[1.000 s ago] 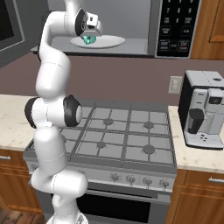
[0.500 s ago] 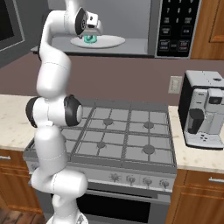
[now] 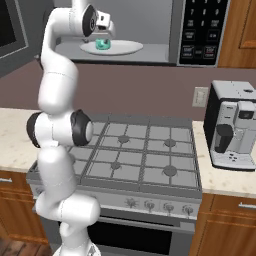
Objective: Pick the mug from the counter and place it inside the microwave. Then close the microwave.
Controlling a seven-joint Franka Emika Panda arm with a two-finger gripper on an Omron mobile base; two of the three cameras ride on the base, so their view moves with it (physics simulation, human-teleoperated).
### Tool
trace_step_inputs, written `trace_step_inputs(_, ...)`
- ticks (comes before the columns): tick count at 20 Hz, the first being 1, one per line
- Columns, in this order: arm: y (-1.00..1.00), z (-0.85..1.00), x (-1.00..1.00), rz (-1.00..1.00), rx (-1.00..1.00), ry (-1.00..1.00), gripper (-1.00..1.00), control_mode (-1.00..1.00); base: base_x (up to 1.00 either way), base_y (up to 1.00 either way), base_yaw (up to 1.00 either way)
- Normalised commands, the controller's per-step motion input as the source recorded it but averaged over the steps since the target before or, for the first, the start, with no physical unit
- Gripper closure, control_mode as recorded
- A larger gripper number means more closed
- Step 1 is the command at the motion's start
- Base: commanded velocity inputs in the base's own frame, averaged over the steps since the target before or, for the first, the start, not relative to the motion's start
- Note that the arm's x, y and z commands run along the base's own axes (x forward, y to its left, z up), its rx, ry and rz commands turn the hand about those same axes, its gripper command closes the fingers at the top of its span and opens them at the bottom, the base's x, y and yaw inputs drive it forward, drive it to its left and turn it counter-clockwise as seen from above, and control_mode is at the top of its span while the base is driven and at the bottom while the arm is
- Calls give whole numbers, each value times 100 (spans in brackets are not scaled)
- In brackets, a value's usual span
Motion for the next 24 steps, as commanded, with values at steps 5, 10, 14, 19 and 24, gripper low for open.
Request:
trace_step_inputs(5, 0, 0, -77, 0, 0, -5, -100, -100, 0, 0, 0)
trace_step_inputs(10, 0, -15, -71, -1, 0, -1, -100, -100, 0, 0, 0)
trace_step_inputs(14, 0, -32, -67, -1, 0, -2, -100, -100, 0, 0, 0)
trace_step_inputs(19, 0, -12, -78, 0, 0, -5, -100, -100, 0, 0, 0)
trace_step_inputs(24, -2, -2, -76, 0, 0, -6, -100, -100, 0, 0, 0)
